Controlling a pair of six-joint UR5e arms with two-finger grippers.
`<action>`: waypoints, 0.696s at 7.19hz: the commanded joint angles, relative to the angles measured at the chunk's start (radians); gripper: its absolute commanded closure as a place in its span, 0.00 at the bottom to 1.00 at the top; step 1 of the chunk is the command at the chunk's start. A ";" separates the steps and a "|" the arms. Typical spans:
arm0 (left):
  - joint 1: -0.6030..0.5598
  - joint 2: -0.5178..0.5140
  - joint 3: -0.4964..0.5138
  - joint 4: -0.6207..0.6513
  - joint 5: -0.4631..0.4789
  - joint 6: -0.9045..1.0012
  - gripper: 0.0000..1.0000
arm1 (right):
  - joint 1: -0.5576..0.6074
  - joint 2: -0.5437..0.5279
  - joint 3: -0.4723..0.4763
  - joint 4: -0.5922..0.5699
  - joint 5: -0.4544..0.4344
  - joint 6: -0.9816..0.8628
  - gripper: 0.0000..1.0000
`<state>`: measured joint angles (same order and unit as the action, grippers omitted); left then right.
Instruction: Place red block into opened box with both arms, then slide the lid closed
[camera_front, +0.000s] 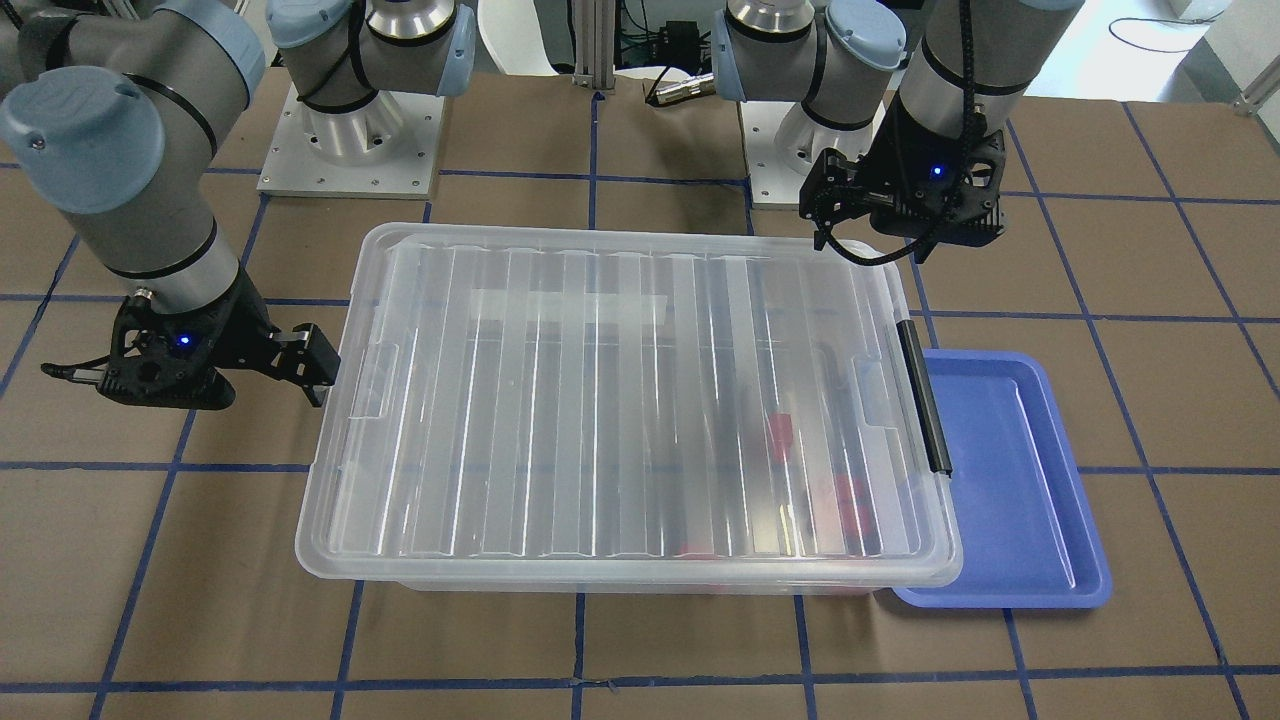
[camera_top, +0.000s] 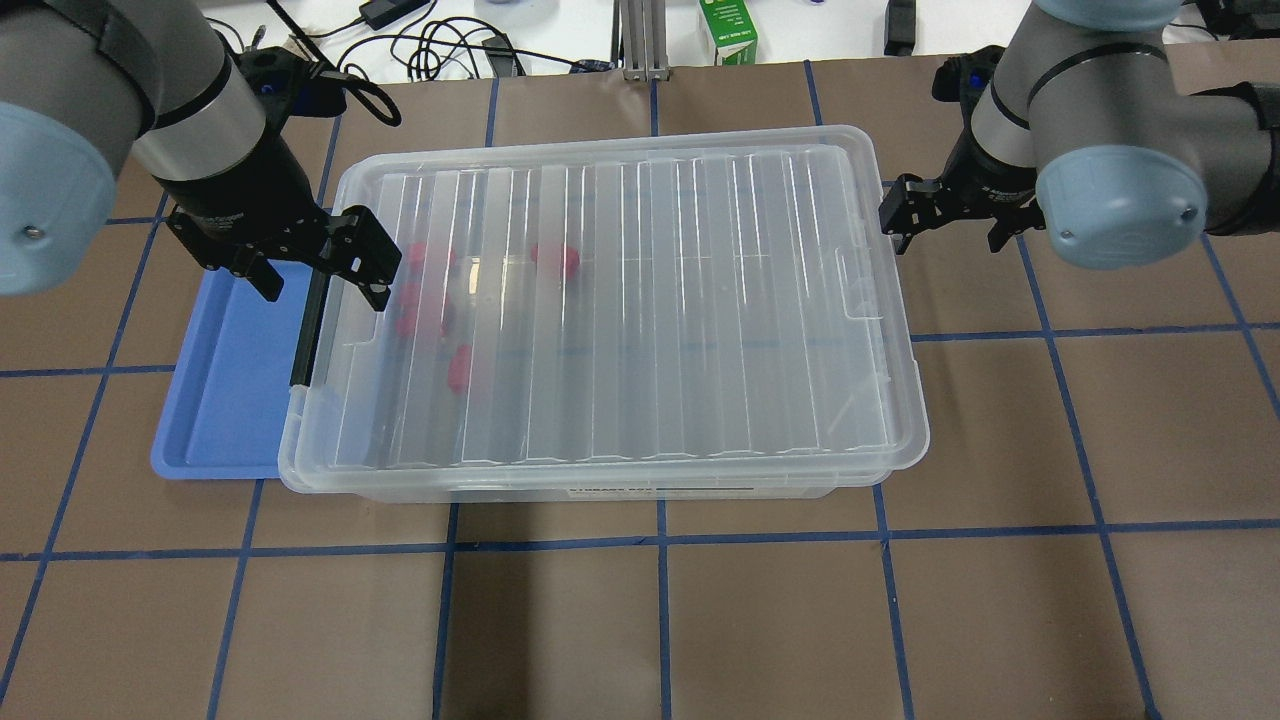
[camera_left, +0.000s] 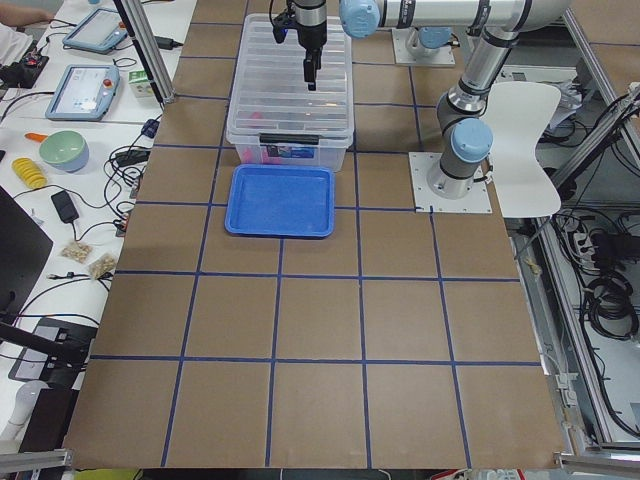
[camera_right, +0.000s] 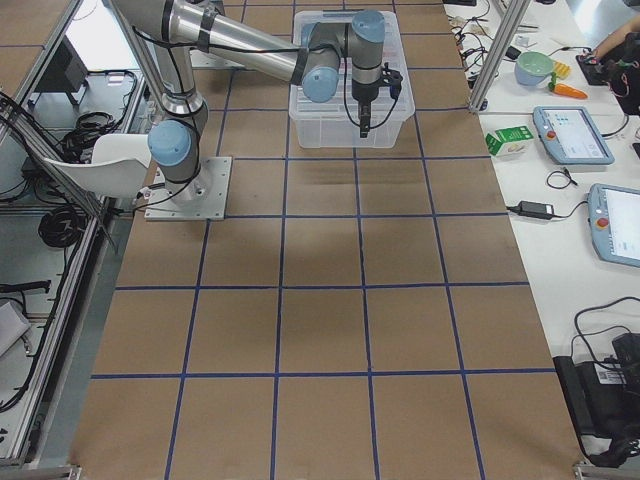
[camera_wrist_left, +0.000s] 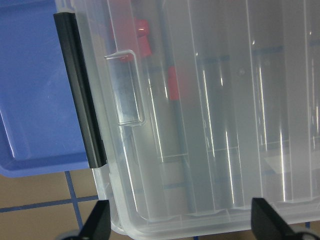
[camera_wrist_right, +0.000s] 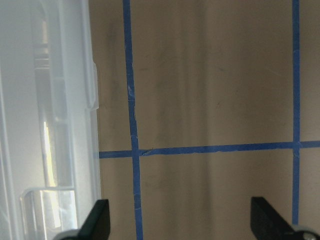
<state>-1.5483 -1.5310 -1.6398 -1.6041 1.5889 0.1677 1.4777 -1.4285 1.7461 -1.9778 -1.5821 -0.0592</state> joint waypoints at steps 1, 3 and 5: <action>0.002 0.003 0.002 0.001 -0.001 -0.001 0.00 | 0.001 -0.032 -0.144 0.171 0.001 -0.007 0.00; -0.001 0.003 0.006 0.004 -0.001 -0.020 0.00 | 0.004 -0.110 -0.255 0.397 -0.001 -0.005 0.00; -0.002 0.006 0.005 0.004 -0.006 -0.060 0.00 | 0.009 -0.148 -0.249 0.422 0.002 0.007 0.00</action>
<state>-1.5497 -1.5262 -1.6339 -1.6006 1.5865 0.1333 1.4830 -1.5582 1.5013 -1.5817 -1.5823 -0.0576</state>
